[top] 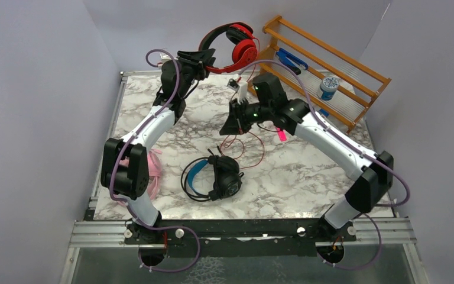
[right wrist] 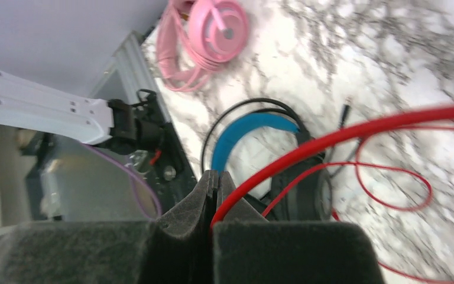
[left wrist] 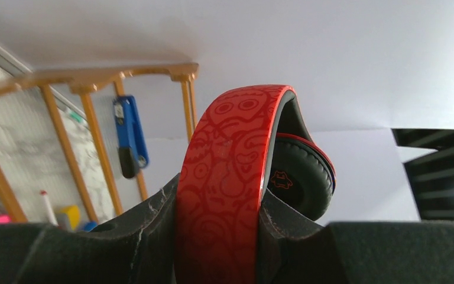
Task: Wrap the headphones
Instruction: Wrap the headphones cable around the headphones.
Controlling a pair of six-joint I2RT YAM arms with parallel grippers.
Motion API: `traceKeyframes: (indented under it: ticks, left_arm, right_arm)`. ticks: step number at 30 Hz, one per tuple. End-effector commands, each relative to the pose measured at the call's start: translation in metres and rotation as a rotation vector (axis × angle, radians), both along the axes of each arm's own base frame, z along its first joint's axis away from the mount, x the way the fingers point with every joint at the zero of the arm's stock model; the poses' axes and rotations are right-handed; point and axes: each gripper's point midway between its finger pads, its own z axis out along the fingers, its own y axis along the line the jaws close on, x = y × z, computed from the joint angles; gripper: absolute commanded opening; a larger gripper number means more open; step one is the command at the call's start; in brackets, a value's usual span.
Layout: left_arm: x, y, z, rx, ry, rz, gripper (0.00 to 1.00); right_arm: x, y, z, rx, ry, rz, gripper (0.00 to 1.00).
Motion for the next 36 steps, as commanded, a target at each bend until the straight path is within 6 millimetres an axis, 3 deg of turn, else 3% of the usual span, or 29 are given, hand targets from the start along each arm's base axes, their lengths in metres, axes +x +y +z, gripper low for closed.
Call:
traceKeyframes:
  ticks: [1,5,10,13,16,22,26,29,36]
  left_arm:
    - [-0.039,-0.017,0.092,-0.240,-0.201,-0.219,0.00]
    - [-0.055,-0.014,0.108,-0.258,-0.233,-0.242,0.00]
    - [-0.060,-0.006,0.110,-0.136,-0.313,-0.182,0.00]
    - [-0.068,0.004,0.115,-0.028,-0.390,-0.115,0.00]
    - [-0.074,0.018,0.124,0.064,-0.450,-0.060,0.00]
    - [-0.077,0.050,0.130,0.167,-0.507,-0.125,0.00]
    - [-0.089,0.043,0.135,0.184,-0.554,-0.275,0.00]
    - [-0.105,0.032,0.134,0.214,-0.584,-0.377,0.00]
    - [-0.154,0.006,0.132,0.336,-0.694,-0.605,0.00]
  right_arm:
    - [0.026,-0.019,0.017,0.044,-0.277,-0.160,0.01]
    - [0.036,-0.023,0.011,0.073,-0.325,-0.222,0.01]
    - [0.021,-0.028,0.037,0.103,-0.306,-0.201,0.01]
    - [0.032,-0.057,0.028,0.026,-0.315,-0.336,0.01]
    - [0.036,-0.085,0.018,0.034,-0.257,-0.340,0.00]
    - [0.060,-0.148,0.001,-0.045,-0.288,-0.478,0.00]
    - [0.066,-0.147,-0.008,-0.047,-0.302,-0.474,0.00]
    - [0.078,-0.143,0.006,0.059,-0.349,-0.451,0.00]
    - [0.130,-0.138,0.019,0.185,-0.338,-0.346,0.00]
